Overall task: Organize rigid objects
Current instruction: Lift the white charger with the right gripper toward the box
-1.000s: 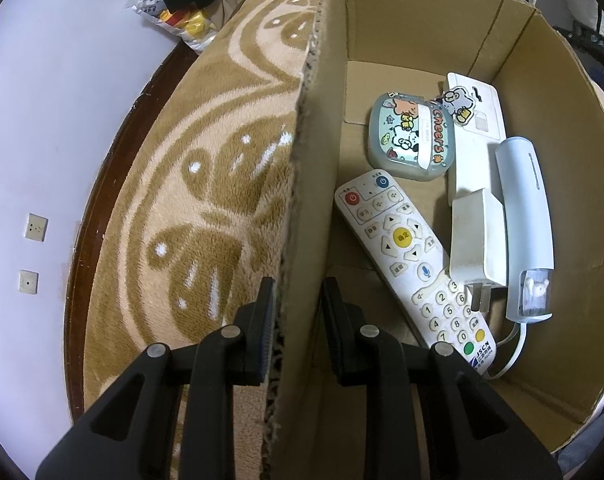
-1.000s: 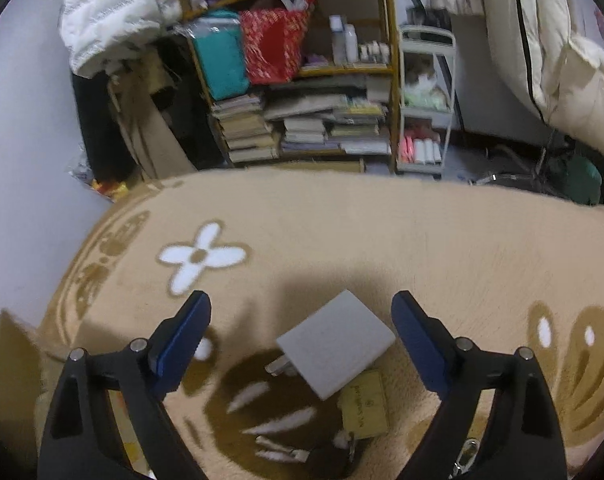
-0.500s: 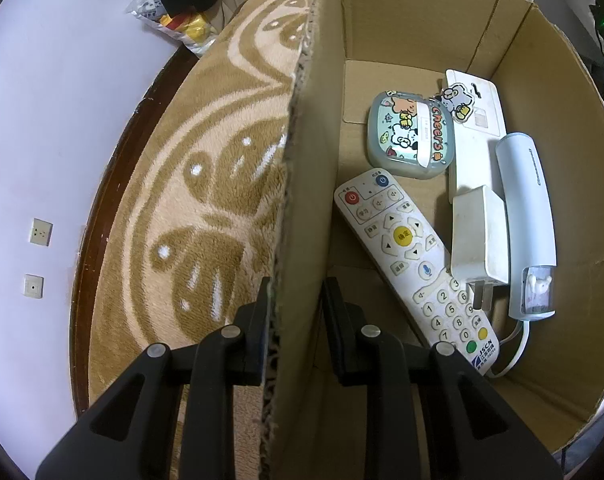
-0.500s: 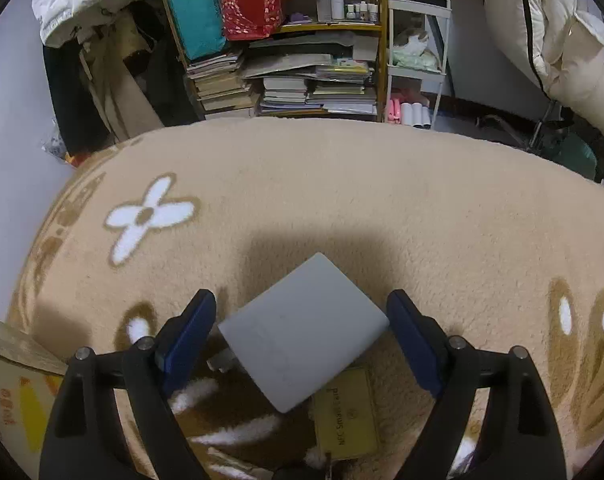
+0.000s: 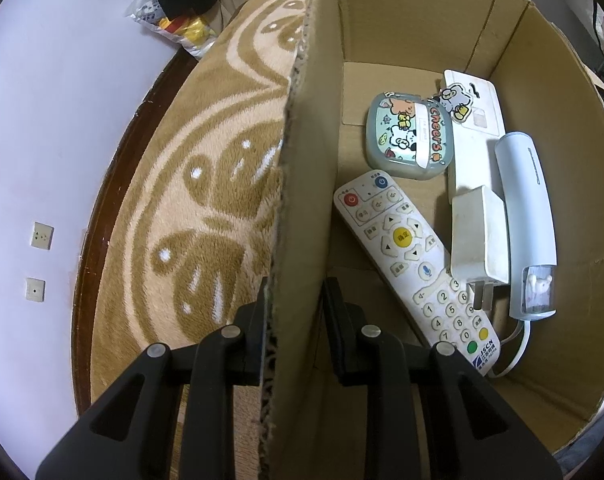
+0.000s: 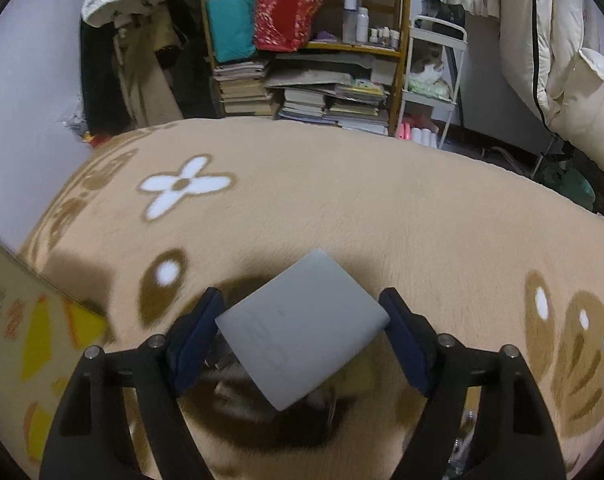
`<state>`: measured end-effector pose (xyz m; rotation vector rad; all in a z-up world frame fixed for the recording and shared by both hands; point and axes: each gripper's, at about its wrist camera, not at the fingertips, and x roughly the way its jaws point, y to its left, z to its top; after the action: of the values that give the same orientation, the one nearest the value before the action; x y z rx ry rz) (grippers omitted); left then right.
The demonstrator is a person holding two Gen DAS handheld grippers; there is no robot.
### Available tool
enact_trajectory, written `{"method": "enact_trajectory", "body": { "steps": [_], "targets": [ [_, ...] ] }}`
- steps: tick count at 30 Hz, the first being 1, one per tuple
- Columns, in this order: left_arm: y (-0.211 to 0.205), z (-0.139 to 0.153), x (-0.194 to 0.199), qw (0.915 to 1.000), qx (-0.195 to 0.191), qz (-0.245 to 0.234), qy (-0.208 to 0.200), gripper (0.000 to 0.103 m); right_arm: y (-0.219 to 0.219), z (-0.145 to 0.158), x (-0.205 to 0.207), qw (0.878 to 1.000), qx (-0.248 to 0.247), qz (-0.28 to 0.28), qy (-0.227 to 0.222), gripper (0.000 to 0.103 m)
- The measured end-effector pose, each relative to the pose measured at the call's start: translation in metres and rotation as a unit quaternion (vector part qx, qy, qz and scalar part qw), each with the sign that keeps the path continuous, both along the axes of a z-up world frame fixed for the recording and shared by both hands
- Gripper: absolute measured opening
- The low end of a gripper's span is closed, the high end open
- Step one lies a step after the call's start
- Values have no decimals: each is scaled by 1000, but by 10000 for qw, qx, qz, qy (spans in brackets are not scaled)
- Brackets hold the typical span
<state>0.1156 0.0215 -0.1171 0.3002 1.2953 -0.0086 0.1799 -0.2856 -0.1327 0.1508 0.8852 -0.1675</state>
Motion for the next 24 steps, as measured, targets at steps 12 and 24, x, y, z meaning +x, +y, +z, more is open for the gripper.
{"method": "enact_trajectory", "body": {
  "steps": [12,24],
  "targets": [
    [-3,1,-1,9999,99,-63,-47,24,60,50,-52,9954,178,832,-437,84],
    [-7,2,-3,9998,171,-117,-64,24,112,102,-95,9834,291,1374,-1146,84]
  ]
}}
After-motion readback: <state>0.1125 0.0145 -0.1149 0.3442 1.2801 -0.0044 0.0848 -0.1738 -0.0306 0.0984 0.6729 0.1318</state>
